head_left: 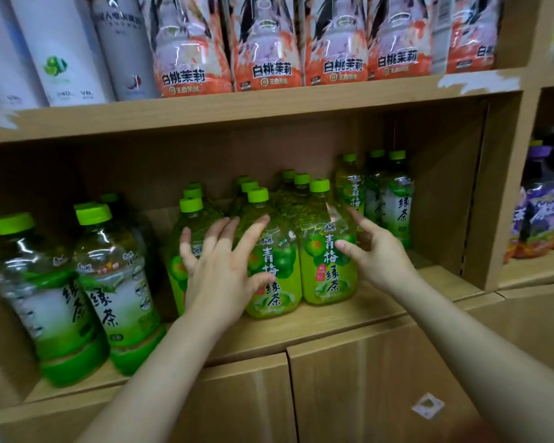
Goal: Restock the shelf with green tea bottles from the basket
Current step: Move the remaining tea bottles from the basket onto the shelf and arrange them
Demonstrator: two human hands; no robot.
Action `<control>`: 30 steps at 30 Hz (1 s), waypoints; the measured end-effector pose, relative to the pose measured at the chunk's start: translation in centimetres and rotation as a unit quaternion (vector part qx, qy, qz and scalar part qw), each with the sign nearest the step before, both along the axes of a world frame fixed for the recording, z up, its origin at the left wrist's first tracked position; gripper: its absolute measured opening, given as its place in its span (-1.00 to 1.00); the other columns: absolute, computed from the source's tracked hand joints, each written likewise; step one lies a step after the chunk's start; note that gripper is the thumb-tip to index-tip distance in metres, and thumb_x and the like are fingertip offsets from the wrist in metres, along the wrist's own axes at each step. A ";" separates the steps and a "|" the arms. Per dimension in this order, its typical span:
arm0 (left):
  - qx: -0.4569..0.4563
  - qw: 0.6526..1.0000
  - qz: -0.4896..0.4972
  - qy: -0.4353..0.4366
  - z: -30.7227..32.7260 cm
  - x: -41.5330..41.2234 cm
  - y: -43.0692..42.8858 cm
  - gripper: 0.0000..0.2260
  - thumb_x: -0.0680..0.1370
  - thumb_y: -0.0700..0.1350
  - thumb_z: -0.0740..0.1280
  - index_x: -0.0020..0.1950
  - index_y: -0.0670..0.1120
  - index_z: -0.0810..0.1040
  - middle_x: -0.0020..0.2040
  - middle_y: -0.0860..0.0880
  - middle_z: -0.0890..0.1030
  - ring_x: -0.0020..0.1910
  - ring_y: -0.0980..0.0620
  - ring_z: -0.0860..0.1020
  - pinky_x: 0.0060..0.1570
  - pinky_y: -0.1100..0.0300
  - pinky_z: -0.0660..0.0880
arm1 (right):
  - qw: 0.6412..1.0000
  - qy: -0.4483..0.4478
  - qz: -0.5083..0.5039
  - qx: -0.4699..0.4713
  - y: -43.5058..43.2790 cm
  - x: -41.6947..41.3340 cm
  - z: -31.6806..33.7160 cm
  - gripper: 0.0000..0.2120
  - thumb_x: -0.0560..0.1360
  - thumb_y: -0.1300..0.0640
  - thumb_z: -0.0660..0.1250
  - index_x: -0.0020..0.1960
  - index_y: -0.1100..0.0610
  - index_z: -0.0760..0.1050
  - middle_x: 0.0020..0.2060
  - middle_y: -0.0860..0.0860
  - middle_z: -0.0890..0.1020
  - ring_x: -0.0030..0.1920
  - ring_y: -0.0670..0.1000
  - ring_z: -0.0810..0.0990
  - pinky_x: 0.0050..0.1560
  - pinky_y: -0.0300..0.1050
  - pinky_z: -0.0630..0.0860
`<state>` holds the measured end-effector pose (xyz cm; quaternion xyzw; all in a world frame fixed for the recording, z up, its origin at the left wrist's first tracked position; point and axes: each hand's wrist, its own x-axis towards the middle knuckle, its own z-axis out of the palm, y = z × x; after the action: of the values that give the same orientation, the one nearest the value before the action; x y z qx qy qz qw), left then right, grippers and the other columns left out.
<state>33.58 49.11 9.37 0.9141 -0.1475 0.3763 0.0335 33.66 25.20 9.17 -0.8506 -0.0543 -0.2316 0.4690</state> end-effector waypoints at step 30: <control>-0.262 0.954 -0.146 0.008 2.7 -11.3 11.9 -0.55 0.43 -0.18 0.47 0.18 0.25 0.50 0.38 0.10 0.38 0.34 0.36 0.25 0.34 0.25 0.31 | 0.984 0.001 0.168 0.067 25.5 -7.9 -2.1 -0.35 0.42 0.10 0.42 0.40 0.02 0.18 0.12 -0.04 0.56 0.16 0.03 0.55 0.07 -0.08 0.47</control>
<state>22.28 60.96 12.03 0.8448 -0.1751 0.3850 0.3277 25.80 50.69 7.11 -0.7963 -0.1804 -0.1518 0.5571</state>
